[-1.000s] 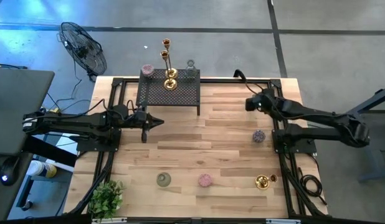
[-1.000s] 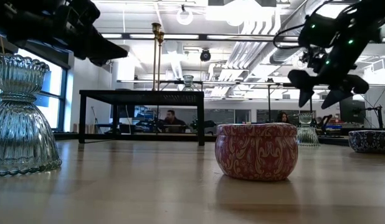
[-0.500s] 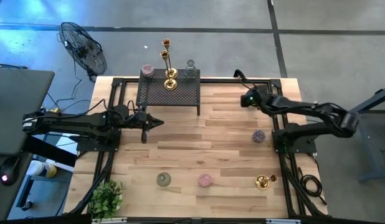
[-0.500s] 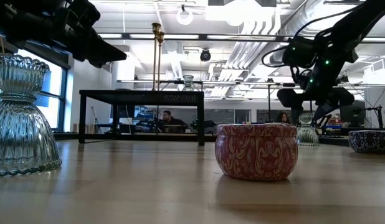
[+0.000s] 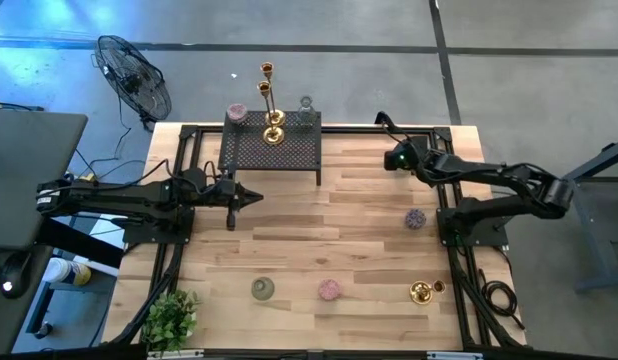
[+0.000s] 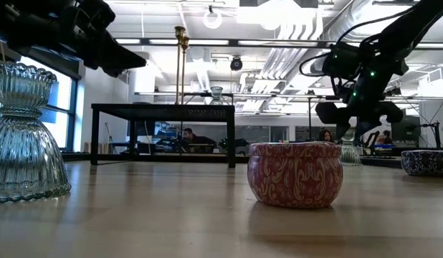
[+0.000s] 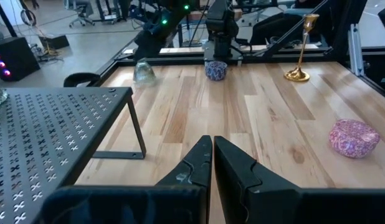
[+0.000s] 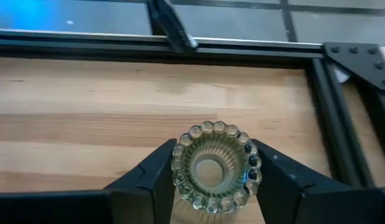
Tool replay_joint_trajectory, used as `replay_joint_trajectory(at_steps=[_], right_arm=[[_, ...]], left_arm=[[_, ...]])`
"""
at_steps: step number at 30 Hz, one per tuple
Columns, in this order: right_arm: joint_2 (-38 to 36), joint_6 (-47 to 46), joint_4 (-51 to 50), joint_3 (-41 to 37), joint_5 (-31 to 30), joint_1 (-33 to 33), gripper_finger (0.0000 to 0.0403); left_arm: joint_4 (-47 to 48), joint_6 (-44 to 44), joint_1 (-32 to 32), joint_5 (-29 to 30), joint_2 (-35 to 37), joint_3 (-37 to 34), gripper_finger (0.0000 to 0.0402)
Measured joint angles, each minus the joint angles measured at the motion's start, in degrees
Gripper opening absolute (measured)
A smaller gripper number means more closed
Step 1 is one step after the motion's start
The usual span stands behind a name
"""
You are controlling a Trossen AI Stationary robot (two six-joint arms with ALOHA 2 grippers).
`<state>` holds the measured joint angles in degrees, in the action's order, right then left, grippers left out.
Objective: Pick & Place candle stick holders
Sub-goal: Put the top green glass candle holder on the shelf aligned with the other green glass candle holder
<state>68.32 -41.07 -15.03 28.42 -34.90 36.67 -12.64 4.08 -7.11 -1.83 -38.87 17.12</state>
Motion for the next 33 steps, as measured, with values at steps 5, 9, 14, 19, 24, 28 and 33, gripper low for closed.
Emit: replay_joint_trajectory(at_steps=[5, 9, 14, 19, 24, 28, 33], right_arm=[[-3.5, 0.6, -1.0, 0.8, 3.4, -2.5, 0.0163], [-5.9, 2.0, -5.4, 5.8, 6.5, -7.5, 0.0167], [-5.2, 4.4, -8.0, 16.4, 3.1, -17.7, 0.0164], [1.4, 11.7, -6.2, 29.0, 3.1, -24.2, 0.0165], [14.3, 20.5, -6.6, 42.5, 7.8, -23.1, 0.0166], [24.8, 26.2, -7.6, 53.7, 13.8, -20.6, 0.0166], [35.2, 31.5, -13.7, 67.2, 14.6, -17.9, 0.0166]], left_arm=[[-0.5, -1.0, 0.0, 2.0, 0.0, 0.0, 0.0014], [-0.1, -2.5, -0.1, 6.3, 0.0, 0.0, 0.0014], [-0.2, -3.2, -0.5, 6.8, 0.0, 0.0, 0.0014], [-4.1, -5.2, -4.5, 3.4, 0.0, -2.1, 0.0014], [-11.5, -8.0, -9.9, -2.8, 0.0, -7.2, 0.0014], [-13.6, -9.5, -12.6, -4.5, 0.0, -9.7, 0.0014], [-14.1, -10.0, -13.5, -6.8, 0.0, -10.3, 0.0014]])
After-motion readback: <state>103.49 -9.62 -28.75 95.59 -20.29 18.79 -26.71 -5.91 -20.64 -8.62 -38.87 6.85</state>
